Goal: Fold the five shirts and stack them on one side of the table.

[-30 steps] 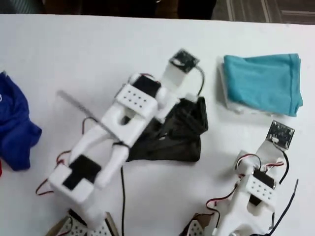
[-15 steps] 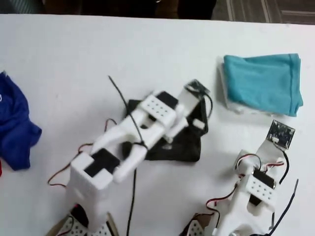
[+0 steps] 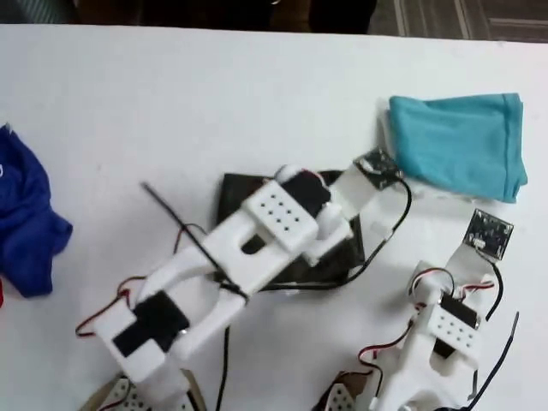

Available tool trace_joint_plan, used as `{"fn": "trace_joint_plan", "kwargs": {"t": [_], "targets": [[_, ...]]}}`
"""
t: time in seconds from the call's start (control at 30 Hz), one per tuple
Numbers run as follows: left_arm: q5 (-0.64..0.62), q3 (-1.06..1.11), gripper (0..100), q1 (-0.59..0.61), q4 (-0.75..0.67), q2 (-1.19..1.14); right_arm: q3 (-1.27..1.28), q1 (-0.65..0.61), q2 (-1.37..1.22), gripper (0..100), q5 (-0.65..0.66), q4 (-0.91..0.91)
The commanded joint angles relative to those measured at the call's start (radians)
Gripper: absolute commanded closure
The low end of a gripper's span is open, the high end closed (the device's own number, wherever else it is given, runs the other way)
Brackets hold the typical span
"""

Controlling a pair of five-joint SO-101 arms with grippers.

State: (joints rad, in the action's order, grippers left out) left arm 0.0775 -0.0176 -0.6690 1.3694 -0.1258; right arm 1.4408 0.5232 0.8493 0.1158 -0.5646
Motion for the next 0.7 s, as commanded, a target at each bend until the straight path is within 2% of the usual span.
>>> {"fn": "trace_joint_plan", "kwargs": {"t": [0.0,0.17,0.33,0.67], "targets": [[-0.011,0.021,97,0.064,-0.092,0.043,-0.038,0.013,0.028,97.8,-0.009,0.019],[-0.005,0.117,97,0.071,-0.184,-0.069,-0.038,0.013,0.028,97.8,-0.009,0.019],[-0.006,0.122,97,0.026,-0.184,-0.138,-0.038,0.013,0.028,97.8,-0.009,0.019],[-0.005,0.070,97,-0.143,0.003,-0.035,-0.038,0.013,0.028,97.8,-0.009,0.019]]}}
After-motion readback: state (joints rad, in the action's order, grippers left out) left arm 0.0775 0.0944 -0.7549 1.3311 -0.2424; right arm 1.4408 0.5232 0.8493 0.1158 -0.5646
